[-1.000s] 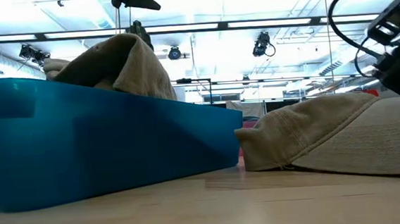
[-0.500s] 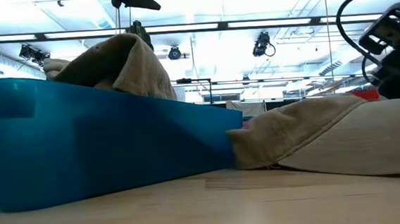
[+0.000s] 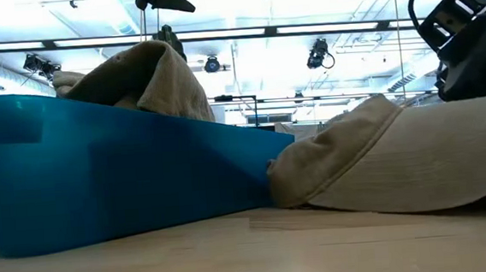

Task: Pick & Place hat
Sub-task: Put the brown cap into the blue bin

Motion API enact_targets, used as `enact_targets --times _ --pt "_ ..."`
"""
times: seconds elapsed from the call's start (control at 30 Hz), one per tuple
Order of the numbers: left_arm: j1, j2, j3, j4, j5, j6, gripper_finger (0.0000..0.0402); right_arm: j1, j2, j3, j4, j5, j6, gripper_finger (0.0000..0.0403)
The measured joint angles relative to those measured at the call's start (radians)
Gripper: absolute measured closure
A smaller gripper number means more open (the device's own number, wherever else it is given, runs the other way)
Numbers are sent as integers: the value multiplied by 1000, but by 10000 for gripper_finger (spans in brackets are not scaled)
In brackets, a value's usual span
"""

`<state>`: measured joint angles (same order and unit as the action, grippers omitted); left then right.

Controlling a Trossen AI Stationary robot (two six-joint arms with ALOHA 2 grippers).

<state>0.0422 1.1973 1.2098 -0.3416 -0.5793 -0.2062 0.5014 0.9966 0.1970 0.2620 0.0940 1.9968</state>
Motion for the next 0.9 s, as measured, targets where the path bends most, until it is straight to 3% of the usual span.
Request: enact_targets --times 0.2,0.53,0.9 --pt "0 0 0 0 0 0 70 0 0 0 8 14 -45 237" --pt "0 0 0 0 0 0 70 -1 0 0 67 18 -145 383" --pt "0 0 0 0 0 -26 70 -1 0 0 208 -1 -181 399"
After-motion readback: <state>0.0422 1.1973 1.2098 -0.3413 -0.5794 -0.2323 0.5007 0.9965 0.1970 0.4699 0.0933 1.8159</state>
